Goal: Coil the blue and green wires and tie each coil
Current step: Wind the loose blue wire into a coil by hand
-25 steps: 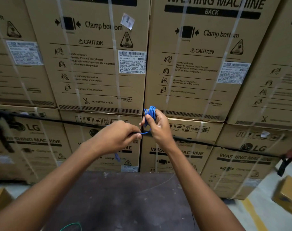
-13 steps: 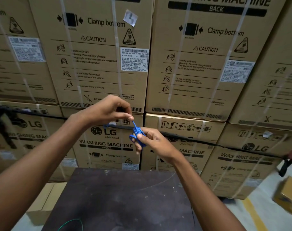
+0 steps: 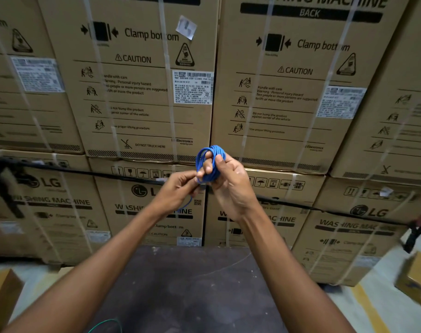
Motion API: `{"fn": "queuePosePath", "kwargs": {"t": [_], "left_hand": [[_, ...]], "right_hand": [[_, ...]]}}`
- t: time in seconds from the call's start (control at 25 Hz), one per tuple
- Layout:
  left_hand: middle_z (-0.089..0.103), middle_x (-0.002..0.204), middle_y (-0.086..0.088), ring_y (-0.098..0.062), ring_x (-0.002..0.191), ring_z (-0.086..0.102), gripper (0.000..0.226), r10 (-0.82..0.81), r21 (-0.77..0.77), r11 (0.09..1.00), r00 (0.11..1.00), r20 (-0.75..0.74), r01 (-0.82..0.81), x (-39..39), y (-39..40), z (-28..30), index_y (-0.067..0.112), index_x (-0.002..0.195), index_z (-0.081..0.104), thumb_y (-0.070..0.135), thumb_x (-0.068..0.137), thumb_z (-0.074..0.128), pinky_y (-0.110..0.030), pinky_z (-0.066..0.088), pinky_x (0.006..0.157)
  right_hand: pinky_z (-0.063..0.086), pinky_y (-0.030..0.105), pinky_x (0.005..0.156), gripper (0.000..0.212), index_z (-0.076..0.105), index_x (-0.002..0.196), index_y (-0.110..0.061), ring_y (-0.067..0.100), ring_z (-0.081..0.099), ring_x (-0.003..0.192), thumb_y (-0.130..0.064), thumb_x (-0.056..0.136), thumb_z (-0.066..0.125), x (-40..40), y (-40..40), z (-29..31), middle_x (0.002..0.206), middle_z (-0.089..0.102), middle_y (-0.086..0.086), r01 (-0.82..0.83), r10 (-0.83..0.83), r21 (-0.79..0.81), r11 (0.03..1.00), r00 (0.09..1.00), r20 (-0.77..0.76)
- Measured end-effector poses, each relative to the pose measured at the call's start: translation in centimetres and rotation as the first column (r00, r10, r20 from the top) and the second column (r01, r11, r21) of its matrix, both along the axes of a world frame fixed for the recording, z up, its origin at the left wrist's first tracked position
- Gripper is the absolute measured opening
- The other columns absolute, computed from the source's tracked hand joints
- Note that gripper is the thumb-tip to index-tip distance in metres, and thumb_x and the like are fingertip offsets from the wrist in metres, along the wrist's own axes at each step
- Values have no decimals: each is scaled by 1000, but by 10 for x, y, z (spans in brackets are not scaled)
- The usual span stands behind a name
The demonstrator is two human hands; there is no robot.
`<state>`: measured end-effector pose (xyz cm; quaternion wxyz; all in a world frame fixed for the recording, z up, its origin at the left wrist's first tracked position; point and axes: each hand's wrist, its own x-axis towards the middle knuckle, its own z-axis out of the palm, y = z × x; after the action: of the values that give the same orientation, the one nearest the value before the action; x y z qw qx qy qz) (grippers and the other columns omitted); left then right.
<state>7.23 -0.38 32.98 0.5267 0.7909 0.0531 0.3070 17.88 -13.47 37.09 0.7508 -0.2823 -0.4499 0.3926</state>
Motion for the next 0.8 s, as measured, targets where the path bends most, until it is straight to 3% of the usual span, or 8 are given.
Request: {"fn": "queuePosePath", "kwargs": {"t": [0.08, 0.2, 0.32, 0.44, 0.52, 0.64, 0.72, 0.8], "left_hand": [[56, 70, 3, -7, 65, 49, 33, 21, 86, 996, 999, -46, -17, 1, -3, -14, 32, 93, 74, 16, 106, 48, -22, 40, 62], [58, 71, 7, -11, 68, 53, 25, 48, 207, 978, 988, -145, -17, -2, -5, -34, 27, 99, 70, 27, 107, 47, -35, 43, 67], [56, 67, 17, -2, 63, 52, 25, 149, 478, 878, 965, -217, -28, -14, -13, -46, 39, 90, 64, 32, 106, 47, -36, 44, 63], [56, 66, 13, -5, 60, 51, 22, 238, 612, 785, 958, -157, -95, -31, -21, -30, 36, 88, 56, 40, 106, 44, -35, 44, 59], [60, 70, 13, -6, 63, 55, 26, 339, 778, 617, 932, -129, -117, -36, -22, -9, 35, 93, 58, 50, 104, 40, -31, 43, 56], [62, 71, 14, -12, 62, 57, 34, 389, 919, 342, 920, 50, -195, -41, -11, 24, 30, 92, 65, 50, 101, 40, -23, 35, 48], [66, 74, 11, -18, 66, 61, 34, 326, 951, 232, 937, 123, -205, -43, 2, 41, 26, 89, 68, 46, 101, 43, -27, 42, 51], [70, 80, 9, -20, 72, 63, 34, 275, 967, 155, 949, 154, -201, -39, 10, 53, 24, 89, 69, 44, 100, 44, -31, 45, 56]], "right_hand": [[57, 32, 79, 17, 58, 111, -4, 20, 65, 79, -13, 109, 43, 3, 3, 1, 80, 61, 4, 67, -66, 20, 998, 997, -35], [57, 35, 88, 17, 55, 114, 0, 19, 68, 78, -8, 109, 41, 13, 13, -2, 81, 62, 6, 267, -268, 31, 963, 962, 51], [53, 46, 92, 15, 57, 112, -2, 16, 68, 75, -7, 108, 43, 32, 20, -6, 79, 65, 1, 423, -427, 54, 904, 893, 144], [55, 38, 91, 16, 56, 116, 3, 15, 68, 76, -6, 108, 44, 50, 16, -15, 79, 66, 1, 502, -487, 18, 865, 829, 273], [56, 37, 90, 17, 56, 115, 5, 20, 69, 79, -6, 108, 45, 52, 11, -26, 81, 65, 5, 523, -473, -13, 852, 782, 406], [56, 31, 84, 10, 58, 106, -4, 16, 66, 78, -5, 107, 47, 51, 6, -40, 81, 65, 4, 502, -370, -83, 861, 730, 574], [52, 26, 79, 11, 57, 99, -7, 11, 63, 76, -5, 106, 49, 48, 3, -45, 81, 65, 3, 492, -288, -109, 864, 660, 695], [50, 30, 75, 14, 56, 98, -1, 15, 62, 73, -8, 107, 48, 41, -1, -44, 80, 64, 6, 420, -149, -168, 892, 625, 766]]}}
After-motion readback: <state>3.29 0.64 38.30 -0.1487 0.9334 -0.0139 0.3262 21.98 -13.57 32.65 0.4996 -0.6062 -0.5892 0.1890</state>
